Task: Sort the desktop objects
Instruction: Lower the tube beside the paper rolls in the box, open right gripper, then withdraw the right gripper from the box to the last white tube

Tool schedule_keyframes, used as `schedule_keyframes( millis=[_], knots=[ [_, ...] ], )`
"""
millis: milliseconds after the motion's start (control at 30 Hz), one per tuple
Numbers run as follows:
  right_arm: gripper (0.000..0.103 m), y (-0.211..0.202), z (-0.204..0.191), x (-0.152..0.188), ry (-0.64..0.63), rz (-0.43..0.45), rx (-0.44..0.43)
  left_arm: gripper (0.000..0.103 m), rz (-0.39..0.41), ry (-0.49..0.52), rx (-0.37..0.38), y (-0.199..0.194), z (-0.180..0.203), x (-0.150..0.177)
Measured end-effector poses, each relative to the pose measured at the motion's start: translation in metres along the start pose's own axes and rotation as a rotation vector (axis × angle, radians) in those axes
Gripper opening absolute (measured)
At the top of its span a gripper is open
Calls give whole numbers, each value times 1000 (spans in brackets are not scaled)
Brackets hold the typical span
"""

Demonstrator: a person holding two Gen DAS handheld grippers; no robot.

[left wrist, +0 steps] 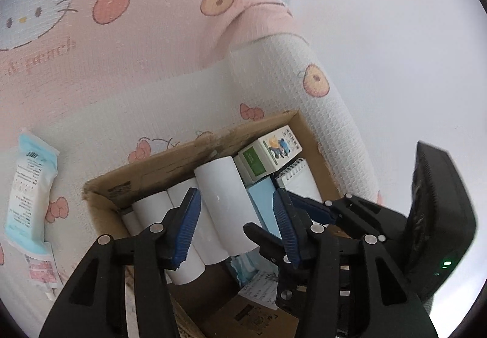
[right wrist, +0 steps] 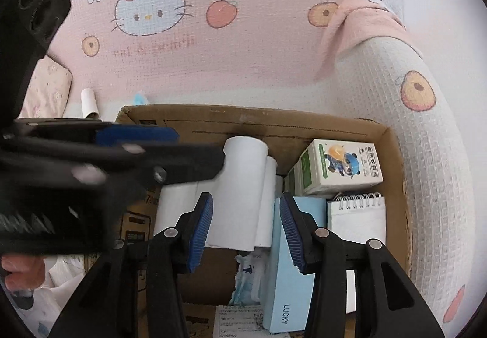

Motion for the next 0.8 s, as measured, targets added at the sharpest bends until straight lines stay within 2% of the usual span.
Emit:
schedule_keyframes(
  millis=[267, 367, 433, 467, 533, 633, 700, 800],
  knots=[
    [45, -14, -20, 12, -26, -9, 41, 53, 66, -11, 10, -24, -22, 3],
    [54, -19, -28, 16, -45, 16, 125, 53, 98, -12, 8, -36, -32, 7],
    [54, -26, -37, 19, -84, 54, 160, 53, 115, -10, 21, -42, -38, 10],
    [55, -30, -43, 21, -106, 71, 175, 52, 123, -5, 30, -46, -41, 13],
    [55, -38, -55, 25, -128, 92, 189, 38, 139, -5, 22, -52, -47, 18],
    [59, -45, -71, 29, -140, 114, 192, 26, 159, -9, 12, -58, -57, 26],
    [59, -51, -80, 31, -150, 133, 195, 23, 161, -10, -4, -63, -64, 33],
    [60, -55, -95, 34, -151, 152, 205, 23, 155, -3, 6, -70, -75, 47]
  ],
)
Point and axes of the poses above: each gripper's, at about its wrist camera, not at the fingertips, and y roughly the way its jaws point, z to its right, x to its underside, the point moved 2 cm from there along y, roughly the way its jaws point, and after that the axes turned 3 degrees about -x, right-handed, at the moved point
